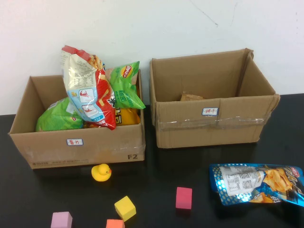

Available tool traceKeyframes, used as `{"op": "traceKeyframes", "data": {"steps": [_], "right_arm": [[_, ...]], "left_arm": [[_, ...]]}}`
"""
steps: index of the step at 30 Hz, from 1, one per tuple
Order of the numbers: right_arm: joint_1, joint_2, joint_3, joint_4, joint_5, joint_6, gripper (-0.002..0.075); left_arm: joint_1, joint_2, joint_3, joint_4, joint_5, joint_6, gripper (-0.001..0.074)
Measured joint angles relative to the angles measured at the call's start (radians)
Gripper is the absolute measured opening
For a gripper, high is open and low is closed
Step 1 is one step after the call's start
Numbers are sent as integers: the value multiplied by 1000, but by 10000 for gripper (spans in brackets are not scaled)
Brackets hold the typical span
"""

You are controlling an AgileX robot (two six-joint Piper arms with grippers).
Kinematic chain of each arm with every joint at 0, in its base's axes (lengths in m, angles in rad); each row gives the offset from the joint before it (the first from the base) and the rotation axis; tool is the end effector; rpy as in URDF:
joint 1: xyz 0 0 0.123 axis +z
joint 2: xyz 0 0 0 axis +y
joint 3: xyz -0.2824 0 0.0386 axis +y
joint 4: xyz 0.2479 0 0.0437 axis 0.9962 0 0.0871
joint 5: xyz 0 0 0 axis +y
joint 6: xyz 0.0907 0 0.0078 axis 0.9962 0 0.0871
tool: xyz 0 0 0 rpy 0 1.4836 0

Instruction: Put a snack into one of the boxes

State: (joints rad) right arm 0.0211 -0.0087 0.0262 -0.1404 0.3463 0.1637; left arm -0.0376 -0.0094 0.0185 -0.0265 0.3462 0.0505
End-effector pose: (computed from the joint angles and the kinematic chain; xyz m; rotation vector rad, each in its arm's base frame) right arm 0.0535 -0.0032 0.1738 0.0428 1.8434 -0.0070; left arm 0.0532 -0.0028 0.1762 0.0644 1.8377 -0.0167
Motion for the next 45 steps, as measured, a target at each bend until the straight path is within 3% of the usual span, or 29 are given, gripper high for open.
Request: {"op": "traceKeyframes", "data": {"steps": [45], "right_arm": [[4, 0, 0, 17, 0, 0, -1]], "left_arm": [[-1, 0, 0, 0, -2, 0, -1]]}}
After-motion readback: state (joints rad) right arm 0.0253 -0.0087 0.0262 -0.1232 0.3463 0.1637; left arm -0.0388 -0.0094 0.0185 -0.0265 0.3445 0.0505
